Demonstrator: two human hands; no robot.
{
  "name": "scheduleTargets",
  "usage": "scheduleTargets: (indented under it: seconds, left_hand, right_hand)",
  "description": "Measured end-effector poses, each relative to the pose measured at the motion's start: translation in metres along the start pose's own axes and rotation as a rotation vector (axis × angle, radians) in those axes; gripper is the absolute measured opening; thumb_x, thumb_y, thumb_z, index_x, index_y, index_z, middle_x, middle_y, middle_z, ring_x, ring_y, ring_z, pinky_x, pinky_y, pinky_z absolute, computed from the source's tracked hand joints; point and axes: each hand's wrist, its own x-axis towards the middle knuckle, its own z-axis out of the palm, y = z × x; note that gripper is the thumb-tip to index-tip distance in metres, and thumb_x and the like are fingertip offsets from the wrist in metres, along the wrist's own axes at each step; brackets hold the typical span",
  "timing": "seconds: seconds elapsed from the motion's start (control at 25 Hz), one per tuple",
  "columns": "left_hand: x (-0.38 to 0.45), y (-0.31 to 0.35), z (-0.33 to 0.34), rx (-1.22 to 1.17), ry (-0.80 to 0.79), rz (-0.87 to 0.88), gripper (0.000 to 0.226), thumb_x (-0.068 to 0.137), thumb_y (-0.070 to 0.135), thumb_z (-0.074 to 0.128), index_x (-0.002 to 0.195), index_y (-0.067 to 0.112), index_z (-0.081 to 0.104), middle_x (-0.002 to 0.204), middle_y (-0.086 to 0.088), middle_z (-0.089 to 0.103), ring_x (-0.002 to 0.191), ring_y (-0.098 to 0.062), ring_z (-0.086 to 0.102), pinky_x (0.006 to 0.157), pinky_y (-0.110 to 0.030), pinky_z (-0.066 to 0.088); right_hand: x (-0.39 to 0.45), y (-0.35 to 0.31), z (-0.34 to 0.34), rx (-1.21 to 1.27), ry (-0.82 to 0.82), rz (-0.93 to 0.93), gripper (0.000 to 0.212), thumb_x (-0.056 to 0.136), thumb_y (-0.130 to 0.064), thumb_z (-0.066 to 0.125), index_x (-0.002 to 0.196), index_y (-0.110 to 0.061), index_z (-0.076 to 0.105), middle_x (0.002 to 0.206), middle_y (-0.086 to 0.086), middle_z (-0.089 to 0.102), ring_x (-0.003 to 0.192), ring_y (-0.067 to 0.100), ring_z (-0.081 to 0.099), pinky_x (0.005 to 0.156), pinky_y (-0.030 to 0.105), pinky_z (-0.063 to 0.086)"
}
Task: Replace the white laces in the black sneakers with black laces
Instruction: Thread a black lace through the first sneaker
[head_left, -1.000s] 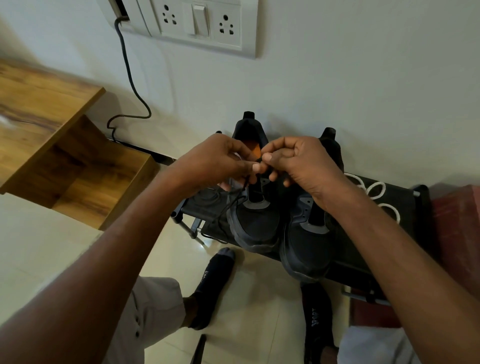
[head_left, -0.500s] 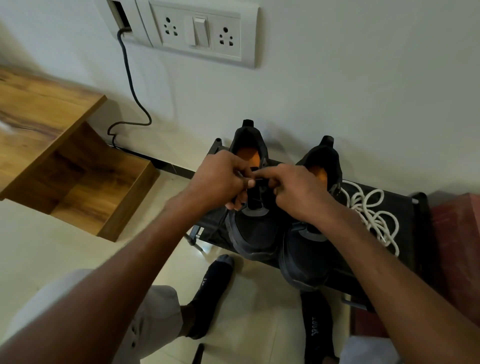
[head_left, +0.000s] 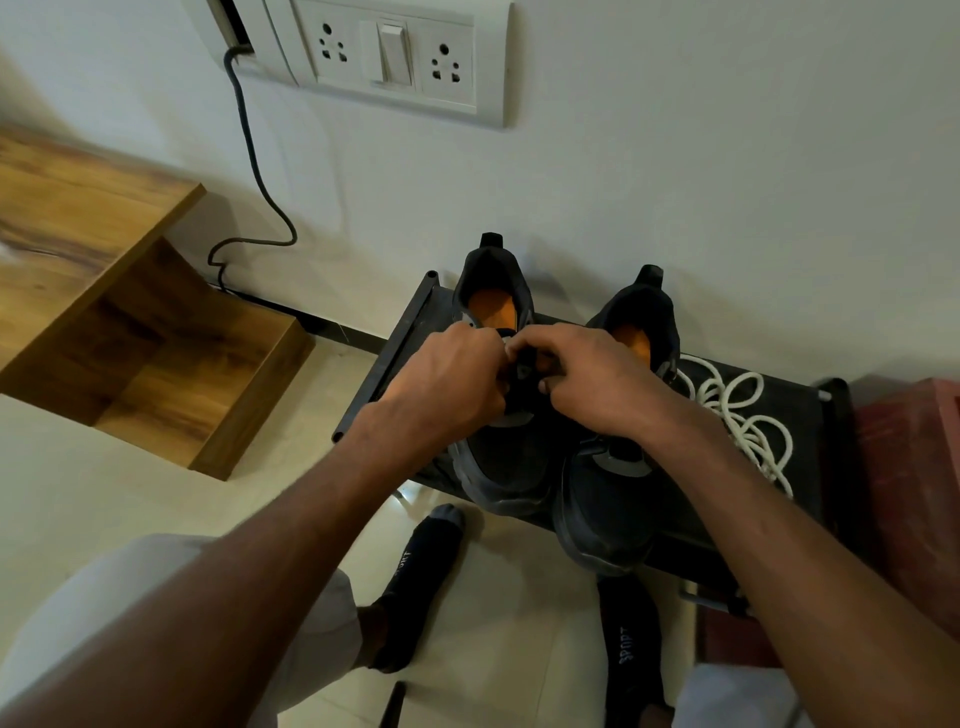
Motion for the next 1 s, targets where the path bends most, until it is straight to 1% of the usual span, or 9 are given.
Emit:
scheduleTargets:
  seconds: [0.12, 0.32, 0.48, 0.6, 0.68, 0.76, 0.84, 0.92, 1.0]
  left_hand:
    - [0.0, -0.004, -0.004, -0.074, 0.021, 0.029, 0.021, 0.102, 0.018, 0.061, 0.117, 0.015, 0.075, 0.065, 0.01, 0.056, 0.056, -0.008, 0.06, 0.068, -0.028, 0.06]
    - [-0.002, -0.004, 0.002, 0.037, 0.022, -0.031, 0.021, 0.096, 0.019, 0.067, 0.115, 0.017, 0.075, 0.085, -0.003, 0.068, 0.068, -0.016, 0.063, 0.051, -0.018, 0.037]
    - [-0.001, 0.002, 0.007, 0.101, 0.063, -0.068, 0.023, 0.098, 0.019, 0.064, 0.12, 0.015, 0.072, 0.072, 0.002, 0.053, 0.058, -0.011, 0.049, 0.049, -0.019, 0.028]
    - [-0.003, 0.0, 0.009, 0.07, 0.053, -0.064, 0.022, 0.099, 0.022, 0.065, 0.119, 0.019, 0.074, 0.077, 0.003, 0.061, 0.062, -0.012, 0.058, 0.052, -0.02, 0.038]
    - [-0.004, -0.002, 0.006, 0.026, 0.042, -0.074, 0.022, 0.098, 0.023, 0.067, 0.118, 0.022, 0.075, 0.079, 0.003, 0.064, 0.063, -0.012, 0.061, 0.052, -0.021, 0.04]
    - [-0.006, 0.0, 0.005, 0.127, 0.046, -0.081, 0.023, 0.098, 0.026, 0.067, 0.12, 0.024, 0.073, 0.076, 0.003, 0.056, 0.057, -0.011, 0.05, 0.047, -0.022, 0.03]
    - [-0.008, 0.009, 0.005, 0.219, 0.051, -0.09, 0.022, 0.099, 0.025, 0.064, 0.12, 0.021, 0.069, 0.071, 0.003, 0.045, 0.055, -0.012, 0.042, 0.047, -0.024, 0.027]
    - [-0.007, 0.012, 0.008, 0.136, 0.06, -0.13, 0.025, 0.097, 0.022, 0.064, 0.122, 0.022, 0.069, 0.076, 0.002, 0.054, 0.057, -0.016, 0.051, 0.049, -0.028, 0.04]
    - [-0.005, 0.009, 0.011, -0.141, 0.033, -0.228, 0.017, 0.099, 0.021, 0.064, 0.114, 0.023, 0.071, 0.075, 0.001, 0.066, 0.056, -0.017, 0.065, 0.053, -0.031, 0.055]
  right_hand:
    - [-0.001, 0.002, -0.001, 0.017, -0.012, 0.002, 0.061, 0.09, 0.002, 0.066, 0.13, -0.045, 0.061, 0.129, -0.007, 0.061, 0.105, 0.013, 0.061, 0.078, 0.026, 0.055]
    - [-0.003, 0.002, -0.004, 0.016, -0.027, -0.006, 0.062, 0.09, 0.005, 0.062, 0.125, -0.045, 0.06, 0.132, -0.008, 0.059, 0.105, 0.013, 0.06, 0.073, 0.025, 0.052]
    - [-0.004, 0.003, -0.004, 0.028, -0.033, -0.007, 0.06, 0.091, 0.005, 0.062, 0.126, -0.044, 0.06, 0.123, -0.009, 0.06, 0.102, 0.012, 0.061, 0.074, 0.025, 0.051]
    - [-0.003, 0.003, -0.005, 0.02, -0.03, -0.005, 0.057, 0.092, 0.003, 0.063, 0.126, -0.043, 0.06, 0.118, -0.01, 0.059, 0.096, 0.009, 0.059, 0.072, 0.024, 0.05]
    - [-0.002, 0.002, -0.004, 0.021, -0.019, -0.006, 0.055, 0.092, 0.001, 0.065, 0.124, -0.043, 0.06, 0.12, -0.01, 0.06, 0.099, 0.01, 0.06, 0.079, 0.027, 0.054]
    - [-0.001, 0.001, -0.002, 0.029, -0.015, -0.011, 0.053, 0.092, -0.002, 0.067, 0.123, -0.044, 0.06, 0.123, -0.01, 0.061, 0.105, 0.012, 0.061, 0.087, 0.034, 0.056]
    - [-0.001, 0.0, -0.001, 0.027, -0.016, -0.02, 0.05, 0.094, -0.008, 0.069, 0.126, -0.045, 0.06, 0.126, -0.01, 0.062, 0.111, 0.013, 0.061, 0.093, 0.038, 0.056]
    - [-0.001, 0.0, 0.0, 0.016, -0.01, -0.028, 0.049, 0.095, -0.009, 0.068, 0.129, -0.044, 0.059, 0.128, -0.01, 0.062, 0.114, 0.013, 0.06, 0.094, 0.036, 0.055]
    - [0.0, 0.001, 0.0, 0.021, -0.003, -0.023, 0.047, 0.097, -0.008, 0.066, 0.129, -0.042, 0.06, 0.122, -0.01, 0.063, 0.106, 0.012, 0.061, 0.087, 0.033, 0.053]
